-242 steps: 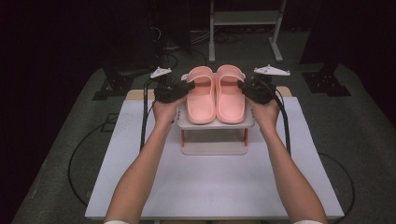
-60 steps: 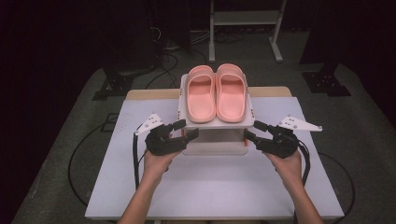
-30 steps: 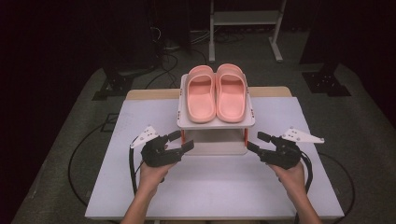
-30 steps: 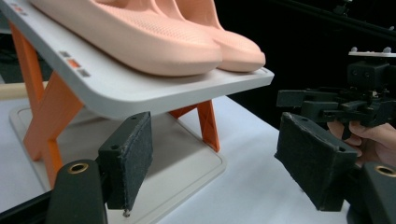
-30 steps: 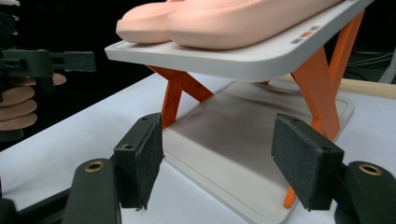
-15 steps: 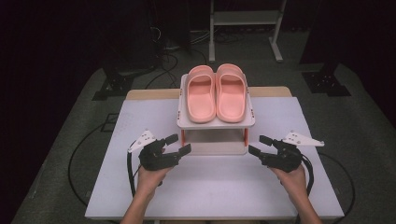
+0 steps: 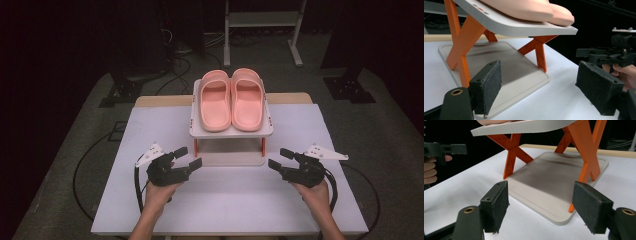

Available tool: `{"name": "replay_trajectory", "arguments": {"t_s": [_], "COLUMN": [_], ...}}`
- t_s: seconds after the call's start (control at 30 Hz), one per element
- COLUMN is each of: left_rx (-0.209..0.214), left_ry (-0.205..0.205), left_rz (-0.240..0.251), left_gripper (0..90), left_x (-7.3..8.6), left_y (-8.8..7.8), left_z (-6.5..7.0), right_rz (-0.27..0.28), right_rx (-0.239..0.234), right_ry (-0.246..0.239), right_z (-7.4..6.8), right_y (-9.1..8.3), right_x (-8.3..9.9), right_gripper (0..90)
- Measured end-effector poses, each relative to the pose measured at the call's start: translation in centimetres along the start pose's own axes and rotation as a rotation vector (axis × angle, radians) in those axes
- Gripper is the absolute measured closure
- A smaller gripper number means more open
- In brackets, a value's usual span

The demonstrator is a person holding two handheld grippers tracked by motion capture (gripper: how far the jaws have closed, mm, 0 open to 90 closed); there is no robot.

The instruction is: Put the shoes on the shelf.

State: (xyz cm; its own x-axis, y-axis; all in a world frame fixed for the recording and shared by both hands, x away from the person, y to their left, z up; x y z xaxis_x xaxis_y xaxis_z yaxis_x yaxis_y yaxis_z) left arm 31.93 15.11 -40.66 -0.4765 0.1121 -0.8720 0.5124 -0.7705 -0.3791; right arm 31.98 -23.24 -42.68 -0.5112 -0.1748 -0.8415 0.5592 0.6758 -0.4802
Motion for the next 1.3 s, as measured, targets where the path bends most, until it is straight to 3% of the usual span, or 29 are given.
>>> {"name": "replay_trajectory", "arguments": {"t_s": [0.93, 1.3], "left_rx": [-0.034, -0.040], "left_ry": [-0.011, -0.018], "left_rz": [0.010, 0.025], "left_gripper": [15.8, 10.5], "left_x": [2.4, 4.3], "left_y": [-1.7, -2.2], "left_z": [-1.2, -1.4], "right_rz": [-0.018, -0.025], "right_rx": [0.019, 0.015], "right_ry": [0.030, 0.045], "right_z": [1.2, 1.3], "right_y": [-1.4, -2.5], "right_x": [2.9, 5.3], "right_gripper": [25.9, 22.7]}}
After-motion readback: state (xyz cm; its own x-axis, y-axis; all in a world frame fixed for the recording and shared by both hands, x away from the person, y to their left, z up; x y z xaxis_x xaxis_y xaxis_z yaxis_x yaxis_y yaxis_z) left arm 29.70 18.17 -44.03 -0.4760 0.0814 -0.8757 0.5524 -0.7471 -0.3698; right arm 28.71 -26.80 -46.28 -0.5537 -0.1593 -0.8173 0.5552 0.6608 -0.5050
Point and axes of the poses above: each handheld gripper's, and its own axes: y roughly forward along the jaws, x roughly out of its underside, z roughly to its right, the point moved 3 cm from there along y, roughly forward along the jaws, and after that the axes turned 12 degrees about -z, right-handed, at the moved point
